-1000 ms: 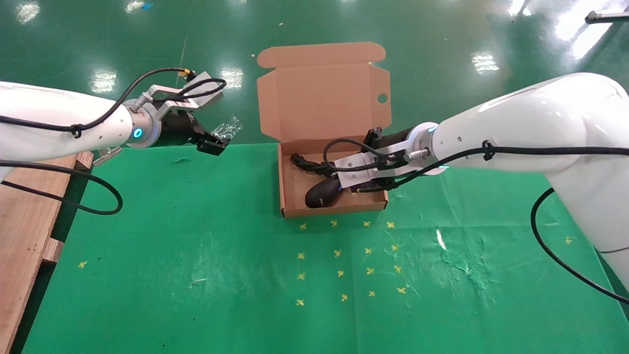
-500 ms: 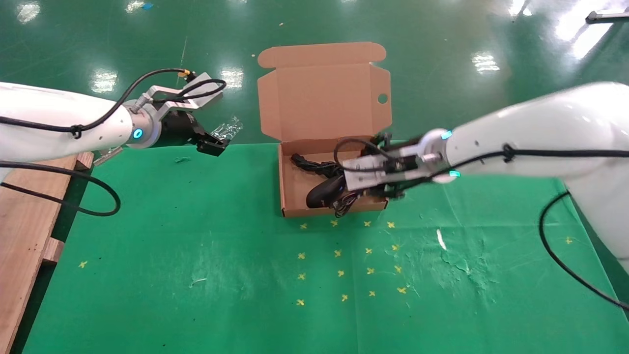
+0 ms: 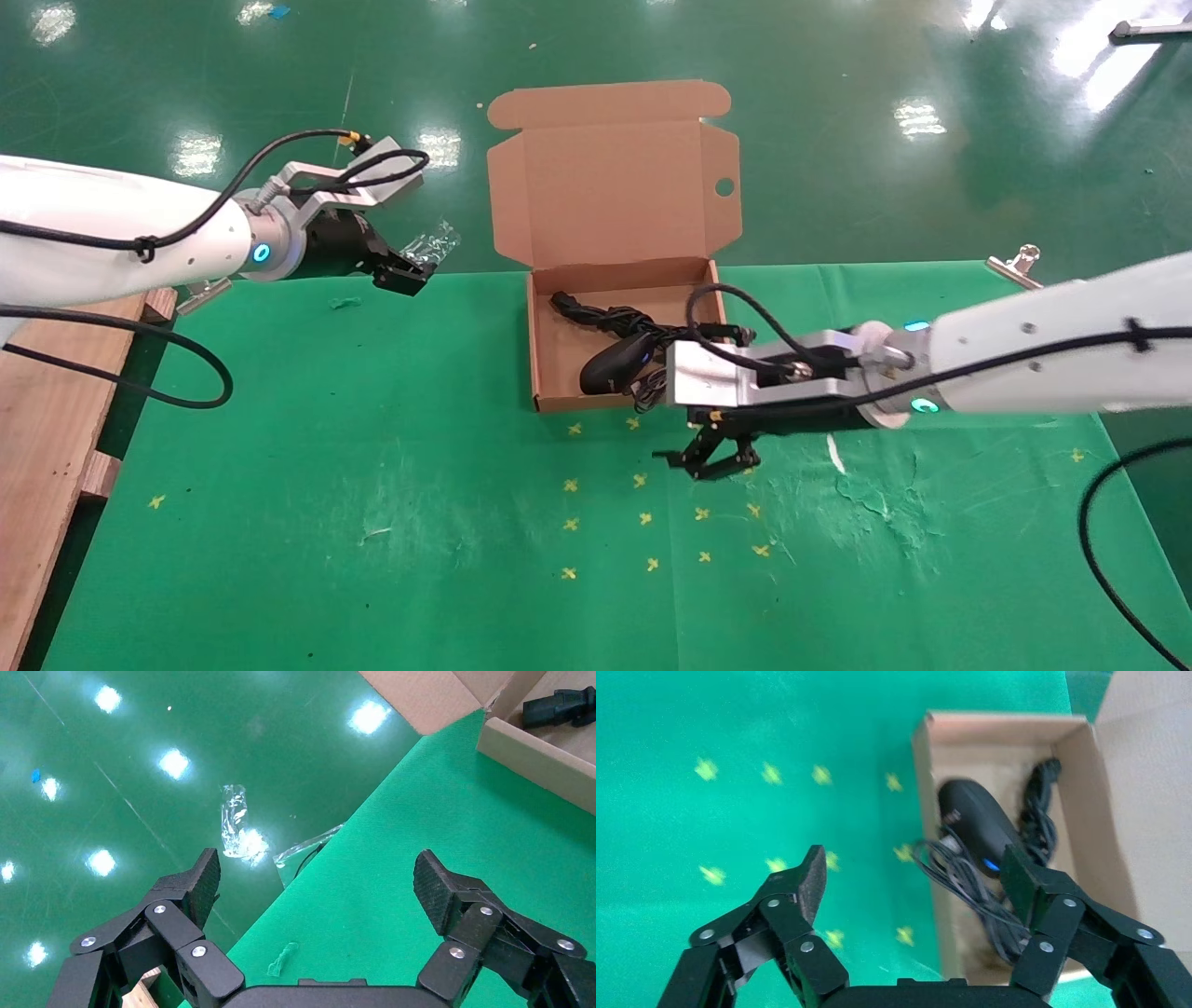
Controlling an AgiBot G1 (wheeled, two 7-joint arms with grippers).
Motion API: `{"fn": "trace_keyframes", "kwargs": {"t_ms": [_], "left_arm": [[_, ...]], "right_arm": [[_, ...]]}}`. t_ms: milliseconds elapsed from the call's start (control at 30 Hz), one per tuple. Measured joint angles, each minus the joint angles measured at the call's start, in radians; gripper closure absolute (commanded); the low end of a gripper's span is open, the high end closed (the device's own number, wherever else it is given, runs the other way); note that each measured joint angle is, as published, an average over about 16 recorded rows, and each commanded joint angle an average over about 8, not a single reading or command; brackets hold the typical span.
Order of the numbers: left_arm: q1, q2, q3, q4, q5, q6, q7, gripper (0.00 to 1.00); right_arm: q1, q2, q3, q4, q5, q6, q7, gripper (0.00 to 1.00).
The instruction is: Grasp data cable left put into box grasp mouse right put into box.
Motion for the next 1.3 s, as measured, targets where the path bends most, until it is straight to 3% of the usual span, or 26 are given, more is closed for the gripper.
{"fn": "trace_keyframes", "kwargs": {"t_ms": [833,1300], "left_arm": [[0.007,-0.005,-0.010,-0.006,-0.013,0.009,0.008,0.00],[0.114,-0.084,-0.164,-0.091,-0.218,0.143,0.135,0.00]], "right_arm": [[-0.223,0.259,0.257,0.097,0.619,-0.169,0.033,0.00],[-0.333,0.388,0.384,0.144,0.926,-0.253,0.049,0.00]]}}
